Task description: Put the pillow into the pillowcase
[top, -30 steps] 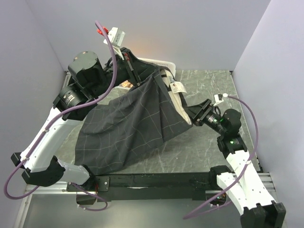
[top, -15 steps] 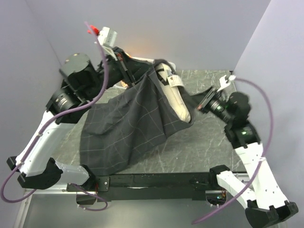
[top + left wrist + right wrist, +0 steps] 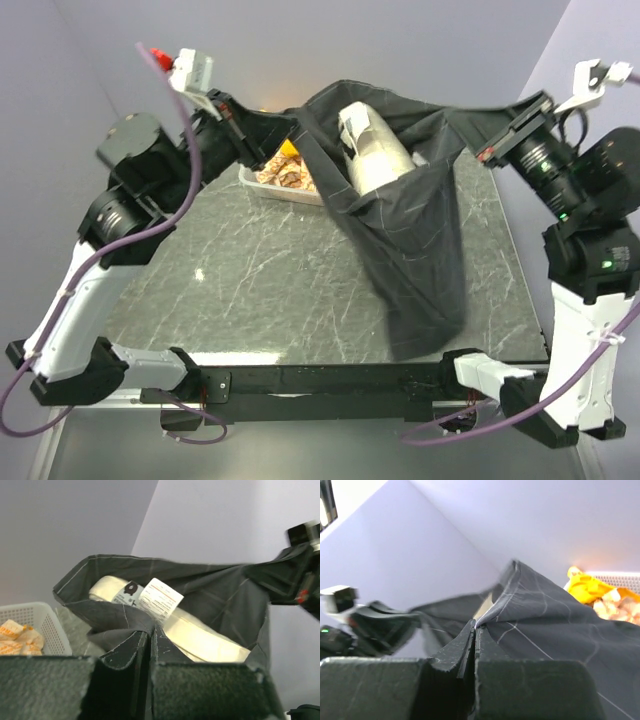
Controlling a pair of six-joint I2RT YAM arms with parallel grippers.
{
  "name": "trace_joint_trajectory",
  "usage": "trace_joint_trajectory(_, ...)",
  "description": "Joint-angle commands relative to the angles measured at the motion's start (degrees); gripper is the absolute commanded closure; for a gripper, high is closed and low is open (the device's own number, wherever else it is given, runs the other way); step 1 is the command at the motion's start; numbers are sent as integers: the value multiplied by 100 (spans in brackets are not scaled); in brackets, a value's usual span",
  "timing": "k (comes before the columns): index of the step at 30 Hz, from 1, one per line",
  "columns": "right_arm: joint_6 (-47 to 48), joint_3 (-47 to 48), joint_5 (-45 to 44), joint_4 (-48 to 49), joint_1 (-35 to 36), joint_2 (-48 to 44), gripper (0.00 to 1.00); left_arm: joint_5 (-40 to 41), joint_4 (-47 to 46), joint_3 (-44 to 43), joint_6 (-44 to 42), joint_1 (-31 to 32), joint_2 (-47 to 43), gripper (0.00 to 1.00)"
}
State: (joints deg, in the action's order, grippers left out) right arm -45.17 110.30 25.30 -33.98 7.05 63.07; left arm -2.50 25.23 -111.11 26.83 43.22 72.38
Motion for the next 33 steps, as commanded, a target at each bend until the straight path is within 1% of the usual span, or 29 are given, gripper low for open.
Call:
trace_joint_trajectory(1,131,1483,53,32,-72,494,100,389,-247,-595,68,-147,241,91)
trace_joint_trajectory(2,140,1720,28,-21,-116,592,100,426,-264,-700,77,-156,276,91)
trace_joint_trajectory(3,157,2288,-25,-108,-177,697,100,435,-282,-902,86,-200,346,91)
trace_joint_trajectory(4,192,2564,-86,-231,-238,924,100,383,-300,-1025,86,-218,373,90)
trace_joint_trajectory(6,88,2995,-78,-198,-483,1110,100,426,-352,-1341,59,-253,435,90)
trace_joint_trajectory(7,-226,2971,61,47,-598,1216,100,478,-422,-1387,51,-262,426,90)
trace_joint_trajectory(8,-456,2866,515,240,-678,1234,100,566,-501,-1404,7,-270,409,89)
trace_joint_trajectory(9,-719,2335,763,512,-679,1208,100,645,-667,-1352,-11,-279,356,89)
trace_joint_trajectory(10,-1244,1955,992,1307,-661,1060,100,741,-730,-1335,-37,-297,338,89)
trace_joint_trajectory(11,-1475,1560,1264,1715,-600,971,100,951,-765,-1352,-159,-306,330,88)
trace_joint_trajectory(12,-1643,964,1363,2032,-521,892,100,1084,-739,-1500,-247,-340,382,88)
trace_joint_trajectory(13,-1749,845,1451,2305,-477,848,100,1233,-687,-1597,-335,-376,408,89)
trace_joint_trajectory(15,-1645,966,1626,2142,-502,891,100,1488,-782,-1546,-450,-455,383,88)
trace_joint_trajectory(17,-1600,1229,1706,1843,-1009,935,100,1324,-1195,-1239,-302,-464,286,84)
trace_joint_trajectory(18,-1748,1352,1985,2068,-1247,953,100,914,-1266,-1038,-249,-464,312,83)
trace_joint_trajectory(19,-2342,1336,2170,2349,-1833,962,100,744,-1249,-1036,-179,-464,381,83)
trace_joint_trajectory(21,-3126,1005,2531,3068,-2320,997,100,297,-1065,-1097,67,-464,706,87)
trace_joint_trajectory(22,-3974,802,2767,4012,-2479,1006,100,190,-1003,-1123,103,-464,812,90)
trace_joint_trajectory(23,-4356,565,2831,4474,-2724,980,100,93,-811,-1158,138,-464,996,91)
trace_joint_trajectory(24,-4647,162,2857,4835,-2770,953,100,66,-714,-1176,156,-464,1041,92)
trace_joint_trajectory(25,-4833,54,2875,5196,-2779,918,100,66,-652,-1133,139,-464,1050,90)
trace_joint_trajectory(26,-4687,18,2884,5095,-2666,892,100,135,-590,-1036,138,-473,954,87)
trace_joint_trajectory(27,-4381,87,2849,4380,-2569,857,100,214,-581,-653,182,-464,858,84)
trace_joint_trajectory(28,-3682,114,2788,4043,-2464,734,100,459,-616,-388,252,-464,735,74)
trace_joint_trajectory(29,-3344,106,2535,3735,-2315,655,100,600,-651,-98,435,-464,438,70)
trace_joint_trajectory(30,-3027,10,2402,3497,-1861,567,100,767,-791,514,515,-473,287,67)
trace_joint_trajectory(31,-2407,-8,2253,2937,-1595,427,100,1065,-835,807,708,-481,120,59)
trace_joint_trajectory(32,-2070,-26,1755,2619,-1305,373,100,1172,-853,1054,762,-499,-151,56)
trace_joint_trajectory(33,-1422,-209,1446,2198,-432,216,100,1269,-845,1430,788,-560,-250,53)
